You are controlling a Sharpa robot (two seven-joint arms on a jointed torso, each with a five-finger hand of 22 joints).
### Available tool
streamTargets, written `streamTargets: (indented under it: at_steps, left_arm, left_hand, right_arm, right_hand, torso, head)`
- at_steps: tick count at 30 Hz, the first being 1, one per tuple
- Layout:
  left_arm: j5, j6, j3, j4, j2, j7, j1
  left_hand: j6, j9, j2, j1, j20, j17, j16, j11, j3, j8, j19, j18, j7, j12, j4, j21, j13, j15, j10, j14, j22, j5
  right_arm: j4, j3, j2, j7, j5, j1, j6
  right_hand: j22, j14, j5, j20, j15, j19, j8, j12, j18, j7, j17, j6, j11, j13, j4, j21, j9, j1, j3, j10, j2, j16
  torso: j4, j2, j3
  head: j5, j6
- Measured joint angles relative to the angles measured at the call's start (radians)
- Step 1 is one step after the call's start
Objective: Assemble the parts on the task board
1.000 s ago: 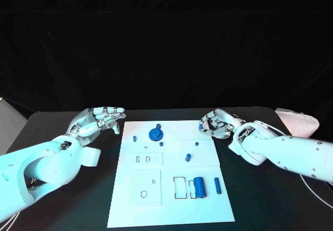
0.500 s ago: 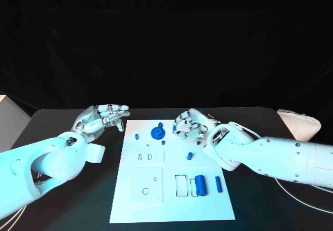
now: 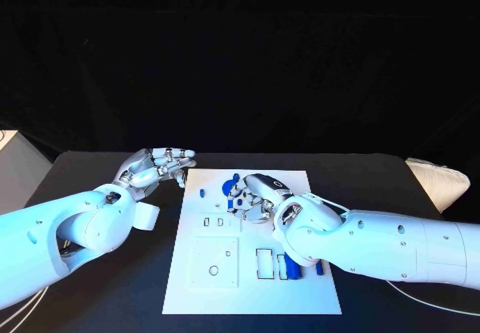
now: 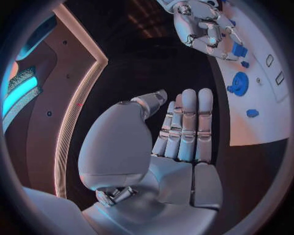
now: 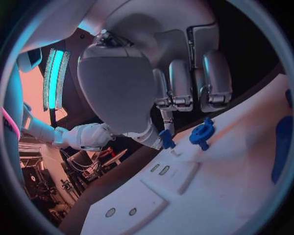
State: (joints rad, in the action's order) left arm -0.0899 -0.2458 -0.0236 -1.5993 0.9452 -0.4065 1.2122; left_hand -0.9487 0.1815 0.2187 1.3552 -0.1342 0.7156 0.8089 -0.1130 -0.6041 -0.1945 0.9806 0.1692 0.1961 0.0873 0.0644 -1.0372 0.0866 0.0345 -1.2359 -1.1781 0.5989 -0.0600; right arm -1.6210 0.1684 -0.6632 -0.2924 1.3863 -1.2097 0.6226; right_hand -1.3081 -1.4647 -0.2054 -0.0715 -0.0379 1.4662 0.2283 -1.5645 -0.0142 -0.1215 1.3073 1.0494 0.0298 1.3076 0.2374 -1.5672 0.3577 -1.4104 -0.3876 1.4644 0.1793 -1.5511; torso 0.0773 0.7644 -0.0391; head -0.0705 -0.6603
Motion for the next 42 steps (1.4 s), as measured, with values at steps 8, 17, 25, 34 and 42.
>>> streamTargets:
  at_steps: [8,17,25,34,42]
  left_arm:
    - [-0.023,0.002,0.000,-0.002,0.000,0.032,0.000]
    - [-0.060,0.015,0.000,-0.004,0.000,0.069,0.000]
    - [-0.087,0.026,-0.001,-0.004,0.000,0.096,0.000]
    - [-0.110,0.032,-0.001,-0.001,0.000,0.118,0.000]
    - [-0.123,0.036,-0.002,0.002,0.000,0.131,0.000]
  left_hand:
    - [0.009,0.017,-0.012,-0.012,0.012,0.145,0.176,0.015,0.050,-0.028,0.081,0.000,-0.009,0.109,-0.011,-0.115,0.073,-0.011,-0.028,-0.059,0.150,0.002]
    - [0.050,0.063,-0.024,-0.013,0.022,0.462,0.473,0.036,0.085,-0.142,0.187,-0.032,-0.029,0.423,-0.002,-0.245,0.314,-0.023,0.092,-0.196,0.338,0.002]
    - [0.099,0.098,-0.024,-0.013,0.023,0.593,0.646,0.037,0.080,-0.253,0.296,-0.063,-0.034,0.699,0.009,-0.346,0.499,-0.024,0.181,-0.284,0.513,0.002]
    - [0.107,0.120,-0.024,-0.013,0.025,0.593,0.696,0.040,0.074,-0.315,0.344,-0.079,-0.039,0.803,0.015,-0.383,0.557,-0.024,0.198,-0.284,0.596,0.002]
    - [0.107,0.123,-0.024,-0.013,0.025,0.592,0.701,0.040,0.074,-0.320,0.351,-0.079,-0.039,0.810,0.015,-0.387,0.562,-0.024,0.198,-0.284,0.604,0.002]
  right_arm:
    - [0.007,0.005,0.024,-0.043,0.062,0.030,-0.013]
    - [0.011,0.006,0.041,-0.078,0.109,0.054,-0.025]
    - [0.010,0.005,0.047,-0.093,0.133,0.066,-0.027]
    - [0.014,0.004,0.053,-0.097,0.149,0.071,-0.024]
    - [0.015,0.004,0.054,-0.098,0.158,0.073,-0.023]
  right_hand:
    - [0.000,0.000,-0.004,0.000,0.000,0.000,0.000,0.000,0.000,0.002,0.001,-0.001,0.000,0.000,0.000,0.000,0.000,0.004,0.000,0.000,0.004,0.000]
    - [0.000,0.000,-0.004,0.000,0.000,0.000,0.000,0.000,0.000,0.003,0.001,0.000,0.000,0.000,0.000,0.000,0.000,0.005,0.000,0.000,0.005,0.000]
    - [0.000,0.000,-0.004,0.000,0.000,0.000,-0.003,0.000,0.000,0.004,0.001,-0.002,0.000,0.000,0.000,0.001,0.021,0.005,0.000,0.000,0.005,0.000]
    - [0.000,0.000,-0.004,0.000,0.000,0.000,0.000,0.000,0.000,0.005,0.001,-0.002,0.000,0.000,0.000,0.001,0.041,0.009,0.000,0.000,0.009,0.000]
    - [0.000,0.000,-0.004,0.000,0.000,0.000,0.000,0.000,0.000,0.006,0.000,-0.004,0.000,0.000,0.000,0.001,0.041,0.009,0.000,0.000,0.009,0.000]
  torso:
    - [-0.0010,0.001,0.0006]
    - [-0.0018,0.002,0.0024]
    - [-0.0009,0.002,0.0026]
    - [-0.0004,0.002,0.0025]
    - [-0.0001,0.002,0.0023]
  head:
    - [0.007,-0.012]
    - [0.007,-0.026]
    - [0.005,-0.033]
    - [0.007,-0.036]
    - [0.009,-0.038]
